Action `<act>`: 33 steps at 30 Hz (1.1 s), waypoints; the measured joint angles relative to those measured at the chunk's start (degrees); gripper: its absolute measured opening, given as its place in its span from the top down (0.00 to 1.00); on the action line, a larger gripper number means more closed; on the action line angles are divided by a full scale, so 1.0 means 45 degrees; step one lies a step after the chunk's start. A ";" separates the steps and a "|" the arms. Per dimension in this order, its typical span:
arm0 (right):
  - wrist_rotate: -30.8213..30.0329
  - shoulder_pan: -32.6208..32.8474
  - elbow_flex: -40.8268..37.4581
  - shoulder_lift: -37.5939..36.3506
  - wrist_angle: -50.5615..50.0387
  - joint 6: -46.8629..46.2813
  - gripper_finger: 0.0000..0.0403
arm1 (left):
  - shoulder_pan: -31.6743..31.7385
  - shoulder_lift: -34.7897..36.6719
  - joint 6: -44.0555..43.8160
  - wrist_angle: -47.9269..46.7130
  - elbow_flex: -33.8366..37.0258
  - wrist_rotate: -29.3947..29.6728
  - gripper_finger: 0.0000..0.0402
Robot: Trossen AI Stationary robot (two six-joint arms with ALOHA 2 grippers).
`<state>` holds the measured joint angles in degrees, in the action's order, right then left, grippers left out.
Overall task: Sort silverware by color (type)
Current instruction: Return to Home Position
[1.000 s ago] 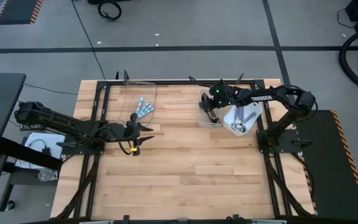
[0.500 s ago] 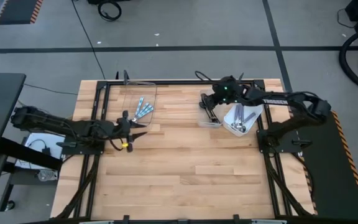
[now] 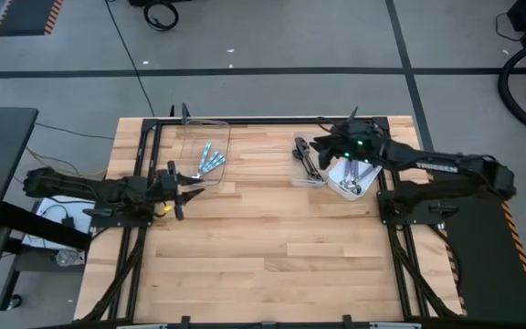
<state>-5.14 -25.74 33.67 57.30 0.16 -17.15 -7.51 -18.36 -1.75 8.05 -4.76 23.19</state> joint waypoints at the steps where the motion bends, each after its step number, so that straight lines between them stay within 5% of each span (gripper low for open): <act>1: 0.0009 -0.0028 -0.0285 -0.0426 0.0117 -0.0153 0.68 | 0.0000 0.0281 -0.0070 -0.0134 0.0074 0.0073 0.65; 18: 0.0013 -0.0057 -0.4550 -0.6208 0.1983 -0.1842 0.68 | -0.0024 0.4087 -0.0152 -0.3056 0.0129 0.0722 0.65; 33: -0.0205 0.0189 -0.7289 -0.7562 0.4657 -0.3283 0.68 | 0.0146 0.3922 0.0962 -0.1786 0.0554 0.0347 0.65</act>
<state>-6.07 -24.89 0.87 23.27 21.12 -31.93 -6.85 -0.71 2.58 0.01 -2.27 24.75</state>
